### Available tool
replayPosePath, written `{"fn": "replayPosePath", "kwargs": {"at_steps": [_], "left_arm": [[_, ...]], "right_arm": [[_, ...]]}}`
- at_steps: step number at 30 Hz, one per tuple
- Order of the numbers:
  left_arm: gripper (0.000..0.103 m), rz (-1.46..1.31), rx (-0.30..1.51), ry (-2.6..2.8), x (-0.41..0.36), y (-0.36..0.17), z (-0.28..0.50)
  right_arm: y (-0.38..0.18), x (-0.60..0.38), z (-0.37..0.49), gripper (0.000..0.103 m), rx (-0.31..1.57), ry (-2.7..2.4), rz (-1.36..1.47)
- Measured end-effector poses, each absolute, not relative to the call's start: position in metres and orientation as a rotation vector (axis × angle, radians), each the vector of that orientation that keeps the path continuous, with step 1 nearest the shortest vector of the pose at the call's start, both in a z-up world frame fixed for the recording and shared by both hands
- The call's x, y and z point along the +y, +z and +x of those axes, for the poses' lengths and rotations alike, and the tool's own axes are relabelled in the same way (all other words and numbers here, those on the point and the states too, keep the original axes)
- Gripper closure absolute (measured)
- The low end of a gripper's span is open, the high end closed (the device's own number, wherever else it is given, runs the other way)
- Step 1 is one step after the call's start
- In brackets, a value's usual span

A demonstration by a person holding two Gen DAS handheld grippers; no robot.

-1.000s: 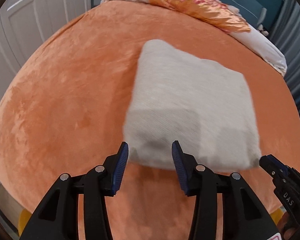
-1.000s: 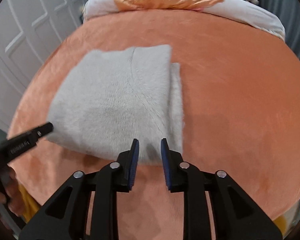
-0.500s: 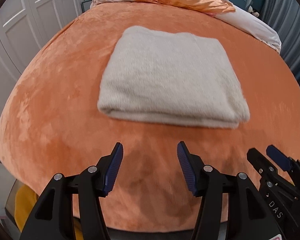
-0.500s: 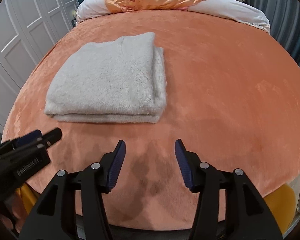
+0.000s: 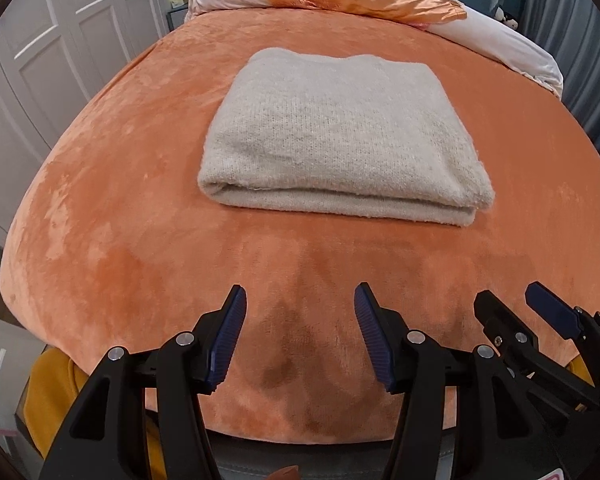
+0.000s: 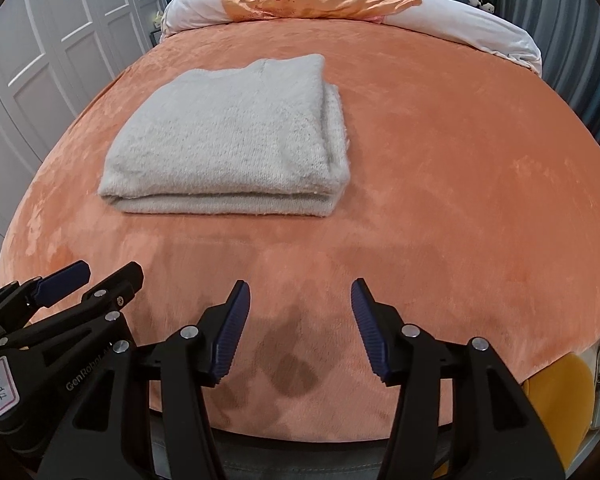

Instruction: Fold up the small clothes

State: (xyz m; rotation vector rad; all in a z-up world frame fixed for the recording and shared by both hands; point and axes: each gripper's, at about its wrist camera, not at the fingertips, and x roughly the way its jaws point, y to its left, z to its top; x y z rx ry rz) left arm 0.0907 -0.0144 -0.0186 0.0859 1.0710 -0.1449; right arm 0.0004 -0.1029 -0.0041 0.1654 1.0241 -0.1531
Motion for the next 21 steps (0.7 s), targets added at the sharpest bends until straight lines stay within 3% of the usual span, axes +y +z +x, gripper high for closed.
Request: {"fn": "replayPosePath", "kwargs": {"at_steps": [21], "left_arm": [[0.049, 0.104, 0.971, -0.128, -0.02, -0.074, 0.084]], "right_arm": [[-0.059, -0.099, 0.004, 0.048, 0.978, -0.191, 0.147]]}}
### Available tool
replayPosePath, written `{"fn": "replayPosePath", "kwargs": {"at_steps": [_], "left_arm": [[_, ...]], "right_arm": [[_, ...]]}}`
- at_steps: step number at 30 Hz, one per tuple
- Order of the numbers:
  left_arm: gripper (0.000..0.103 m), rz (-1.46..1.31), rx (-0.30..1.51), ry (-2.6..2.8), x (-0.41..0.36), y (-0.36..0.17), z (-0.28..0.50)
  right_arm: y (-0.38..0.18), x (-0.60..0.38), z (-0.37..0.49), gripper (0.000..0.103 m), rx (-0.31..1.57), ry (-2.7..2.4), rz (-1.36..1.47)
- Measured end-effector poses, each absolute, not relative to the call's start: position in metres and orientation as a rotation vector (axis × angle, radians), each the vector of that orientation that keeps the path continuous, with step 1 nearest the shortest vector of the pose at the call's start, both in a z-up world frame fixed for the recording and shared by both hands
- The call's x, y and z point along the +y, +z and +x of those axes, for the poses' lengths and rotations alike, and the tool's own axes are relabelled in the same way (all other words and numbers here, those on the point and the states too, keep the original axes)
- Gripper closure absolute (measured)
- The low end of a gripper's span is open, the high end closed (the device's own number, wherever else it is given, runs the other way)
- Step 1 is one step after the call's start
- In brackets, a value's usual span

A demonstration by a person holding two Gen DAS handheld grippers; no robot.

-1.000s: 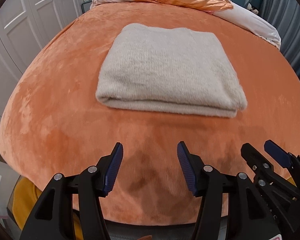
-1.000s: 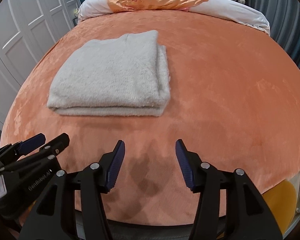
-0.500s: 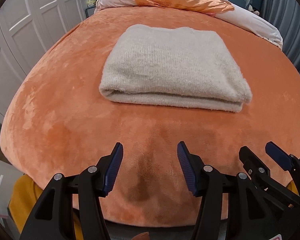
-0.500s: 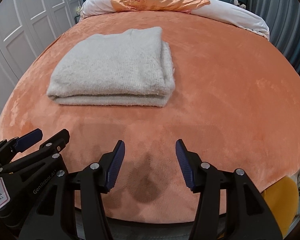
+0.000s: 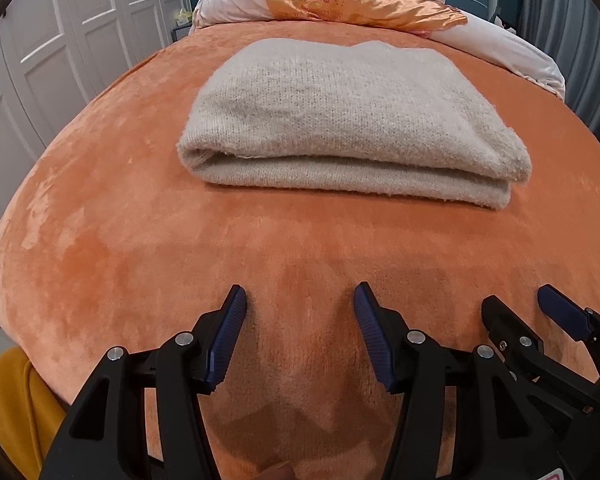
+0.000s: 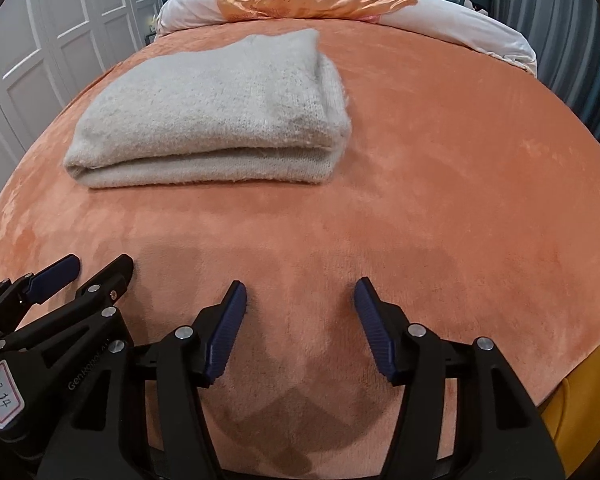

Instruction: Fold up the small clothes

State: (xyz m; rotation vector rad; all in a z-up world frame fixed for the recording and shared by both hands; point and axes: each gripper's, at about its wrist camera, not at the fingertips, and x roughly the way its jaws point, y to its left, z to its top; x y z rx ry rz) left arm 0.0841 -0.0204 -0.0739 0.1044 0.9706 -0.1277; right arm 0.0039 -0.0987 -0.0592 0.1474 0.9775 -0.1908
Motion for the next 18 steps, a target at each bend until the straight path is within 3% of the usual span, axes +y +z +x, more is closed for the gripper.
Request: {"fn": "replayPosePath", "kwargs": {"at_steps": [18], "left_arm": [[0.047, 0.109, 1.001, -0.105, -0.023, -0.074, 0.096]], "right_arm": [[-0.061, -0.095, 0.007, 0.048, 0.993, -0.195, 0.144]]}}
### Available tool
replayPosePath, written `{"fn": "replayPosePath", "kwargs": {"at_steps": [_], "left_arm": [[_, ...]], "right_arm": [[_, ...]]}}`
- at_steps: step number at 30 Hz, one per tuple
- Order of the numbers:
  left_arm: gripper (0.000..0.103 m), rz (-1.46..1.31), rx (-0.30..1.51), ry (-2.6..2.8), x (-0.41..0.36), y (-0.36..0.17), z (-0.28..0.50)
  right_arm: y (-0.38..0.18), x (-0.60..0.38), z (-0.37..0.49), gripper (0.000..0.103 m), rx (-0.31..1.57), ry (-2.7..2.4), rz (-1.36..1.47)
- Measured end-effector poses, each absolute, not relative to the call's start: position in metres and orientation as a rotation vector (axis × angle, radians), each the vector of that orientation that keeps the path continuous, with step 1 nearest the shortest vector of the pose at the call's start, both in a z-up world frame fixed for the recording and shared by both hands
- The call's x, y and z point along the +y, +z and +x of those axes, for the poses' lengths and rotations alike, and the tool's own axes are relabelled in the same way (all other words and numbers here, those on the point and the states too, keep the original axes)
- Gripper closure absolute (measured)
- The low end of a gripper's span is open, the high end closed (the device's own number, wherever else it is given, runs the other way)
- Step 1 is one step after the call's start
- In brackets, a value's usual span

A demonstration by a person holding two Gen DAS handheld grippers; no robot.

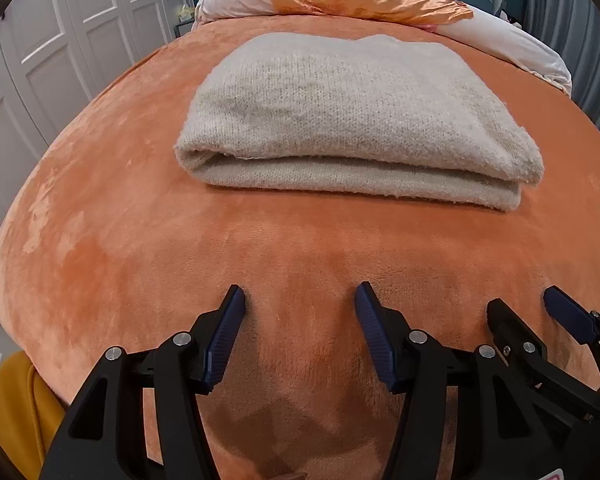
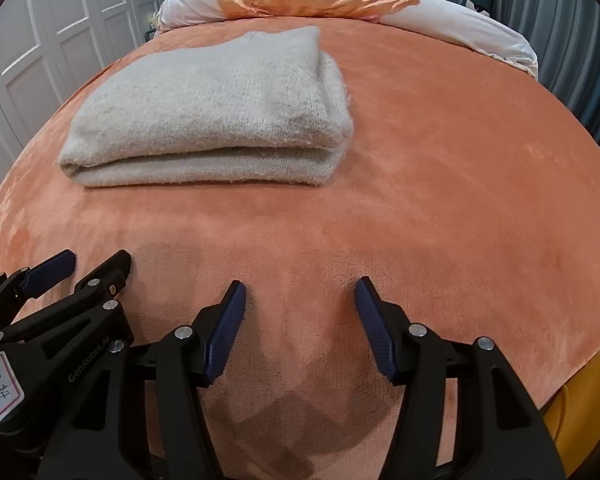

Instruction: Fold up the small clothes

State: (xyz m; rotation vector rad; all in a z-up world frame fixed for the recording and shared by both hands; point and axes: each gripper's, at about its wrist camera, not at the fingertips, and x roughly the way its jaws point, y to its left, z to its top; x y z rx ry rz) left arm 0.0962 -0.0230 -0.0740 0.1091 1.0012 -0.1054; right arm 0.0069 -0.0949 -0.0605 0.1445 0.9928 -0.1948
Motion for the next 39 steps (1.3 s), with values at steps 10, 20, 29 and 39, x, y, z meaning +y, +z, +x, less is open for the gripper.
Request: {"fn": "replayPosePath", "kwargs": {"at_steps": [10, 20, 29, 39], "left_arm": [[0.049, 0.056, 1.004, -0.097, -0.017, -0.054, 0.115], [0.049, 0.06, 0.99, -0.088, -0.015, -0.049, 0.131], [0.048, 0.068, 0.985, -0.082, -0.014, -0.049, 0.134], [0.049, 0.078, 0.985, -0.073, -0.017, -0.045, 0.132]], "right_arm": [[-0.039, -0.094, 0.027, 0.05, 0.977, -0.196, 0.151], [-0.038, -0.092, 0.039, 0.05, 0.975, -0.194, 0.154], [-0.038, -0.092, 0.044, 0.05, 0.98, -0.197, 0.16], [-0.036, -0.093, 0.042, 0.05, 0.975, -0.198, 0.167]]}}
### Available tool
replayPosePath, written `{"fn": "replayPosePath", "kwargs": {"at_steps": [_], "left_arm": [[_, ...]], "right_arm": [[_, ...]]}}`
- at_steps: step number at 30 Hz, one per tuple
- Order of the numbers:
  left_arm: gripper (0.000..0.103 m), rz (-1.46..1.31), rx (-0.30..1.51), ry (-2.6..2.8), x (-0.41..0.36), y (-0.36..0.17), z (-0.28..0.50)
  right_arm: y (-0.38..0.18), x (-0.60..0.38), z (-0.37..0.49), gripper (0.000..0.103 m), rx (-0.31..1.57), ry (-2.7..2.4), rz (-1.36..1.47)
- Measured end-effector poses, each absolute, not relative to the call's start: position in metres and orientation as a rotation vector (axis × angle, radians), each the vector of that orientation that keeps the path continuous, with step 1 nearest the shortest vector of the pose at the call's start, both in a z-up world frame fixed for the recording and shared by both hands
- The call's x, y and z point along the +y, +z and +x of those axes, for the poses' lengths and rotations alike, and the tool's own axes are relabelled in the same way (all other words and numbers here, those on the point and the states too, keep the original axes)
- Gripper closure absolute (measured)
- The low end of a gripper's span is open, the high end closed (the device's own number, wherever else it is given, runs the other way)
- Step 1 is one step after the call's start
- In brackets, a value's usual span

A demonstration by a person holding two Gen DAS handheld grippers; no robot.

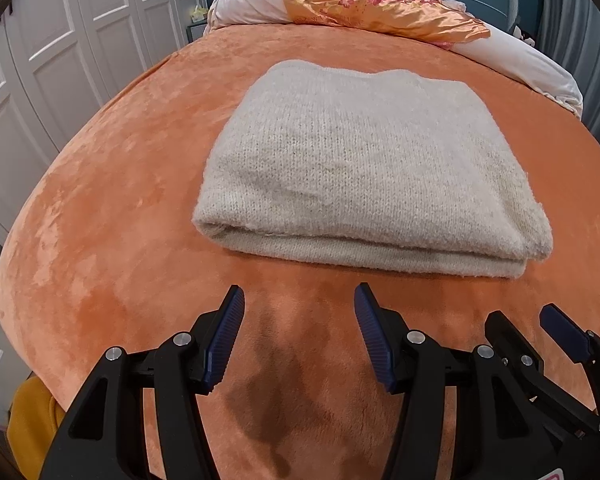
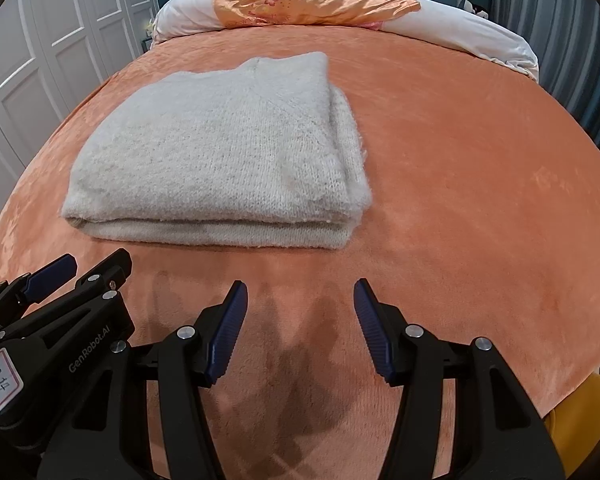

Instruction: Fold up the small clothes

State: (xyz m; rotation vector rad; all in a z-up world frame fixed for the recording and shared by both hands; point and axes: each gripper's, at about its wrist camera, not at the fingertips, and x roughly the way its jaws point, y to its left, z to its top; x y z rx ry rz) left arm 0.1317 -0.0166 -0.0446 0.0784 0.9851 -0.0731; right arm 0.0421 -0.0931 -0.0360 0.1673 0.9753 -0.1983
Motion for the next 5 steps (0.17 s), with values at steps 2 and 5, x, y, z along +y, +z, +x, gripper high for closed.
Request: {"fn": "replayPosePath", "kwargs": {"at_steps": [2, 5], "left_arm": [[0.049, 0.084, 0.979, -0.07, -0.017, -0.0443, 0.1311], [0.049, 0.088, 0.974, -0.067, -0.0187, -0.0426, 0.1285]], "right_arm": [[-0.0355, -0.0906, 0.0409, 0.05, 0.973, -0.202, 0.168], [-0.0344, -0.0904, 0.0398, 0.05, 0.97, -0.204, 0.172]]}}
